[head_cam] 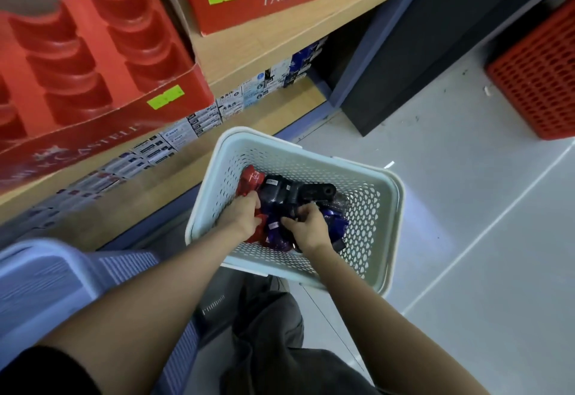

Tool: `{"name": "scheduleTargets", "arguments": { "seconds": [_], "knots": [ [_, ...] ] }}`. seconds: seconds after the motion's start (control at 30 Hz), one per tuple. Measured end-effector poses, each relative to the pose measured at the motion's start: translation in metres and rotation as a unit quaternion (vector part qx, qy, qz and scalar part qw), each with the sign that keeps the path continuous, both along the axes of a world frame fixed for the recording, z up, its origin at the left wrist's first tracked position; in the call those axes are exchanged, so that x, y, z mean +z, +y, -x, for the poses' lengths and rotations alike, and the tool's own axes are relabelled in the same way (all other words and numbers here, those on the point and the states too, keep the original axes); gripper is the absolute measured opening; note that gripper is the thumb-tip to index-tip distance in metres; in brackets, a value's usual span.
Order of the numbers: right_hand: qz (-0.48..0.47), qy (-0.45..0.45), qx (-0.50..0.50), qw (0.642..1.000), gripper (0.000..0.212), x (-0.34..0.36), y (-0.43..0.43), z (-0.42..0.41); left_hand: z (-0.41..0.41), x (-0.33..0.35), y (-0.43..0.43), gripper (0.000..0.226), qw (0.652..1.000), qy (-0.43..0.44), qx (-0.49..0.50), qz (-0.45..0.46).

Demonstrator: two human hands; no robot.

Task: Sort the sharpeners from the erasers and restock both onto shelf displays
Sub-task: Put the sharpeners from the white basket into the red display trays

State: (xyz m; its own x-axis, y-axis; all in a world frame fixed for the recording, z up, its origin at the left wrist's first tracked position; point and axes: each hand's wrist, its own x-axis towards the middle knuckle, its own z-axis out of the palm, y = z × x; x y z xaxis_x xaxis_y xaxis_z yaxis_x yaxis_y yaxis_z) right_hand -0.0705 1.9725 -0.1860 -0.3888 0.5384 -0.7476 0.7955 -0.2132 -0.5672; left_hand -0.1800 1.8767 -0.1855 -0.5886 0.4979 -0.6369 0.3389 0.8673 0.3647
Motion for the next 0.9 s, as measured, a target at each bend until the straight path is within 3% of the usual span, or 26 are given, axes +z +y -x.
{"name": "scheduleTargets", "arguments": {
  "seconds": [0.1, 0.2, 0.33, 0.4, 0.5, 0.77, 0.9],
  "knots": [
    [0.053, 0.059, -0.058, 0.995, 0.026, 0.012, 0.007, -0.008, 0.002, 0.005, -0.003, 0.024, 0.995, -0.025, 0.079, -0.049],
    [0.071, 0.121, -0.109, 0.984, 0.032, 0.029, 0.011, -0.011, 0.008, 0.023, -0.005, 0.016, 0.964, -0.097, 0.200, -0.144],
    [0.133, 0.197, -0.156, 0.959, 0.029, 0.055, 0.017, -0.012, 0.012, 0.066, -0.008, 0.018, 0.841, -0.297, 0.369, -0.261],
    [0.158, 0.222, -0.148, 0.951, 0.023, 0.072, 0.017, -0.012, 0.013, 0.087, -0.009, 0.019, 0.811, -0.326, 0.393, -0.287],
    [0.168, 0.258, -0.134, 0.942, 0.018, 0.097, 0.016, -0.011, 0.012, 0.115, -0.014, 0.026, 0.799, -0.331, 0.403, -0.300],
    [0.149, 0.350, -0.110, 0.918, 0.032, 0.166, 0.006, 0.003, 0.002, 0.198, -0.042, 0.019, 0.771, -0.376, 0.372, -0.354],
    [0.141, 0.391, -0.103, 0.904, 0.011, 0.207, -0.003, 0.016, 0.002, 0.231, -0.067, 0.038, 0.775, -0.347, 0.337, -0.407]
  ]
}}
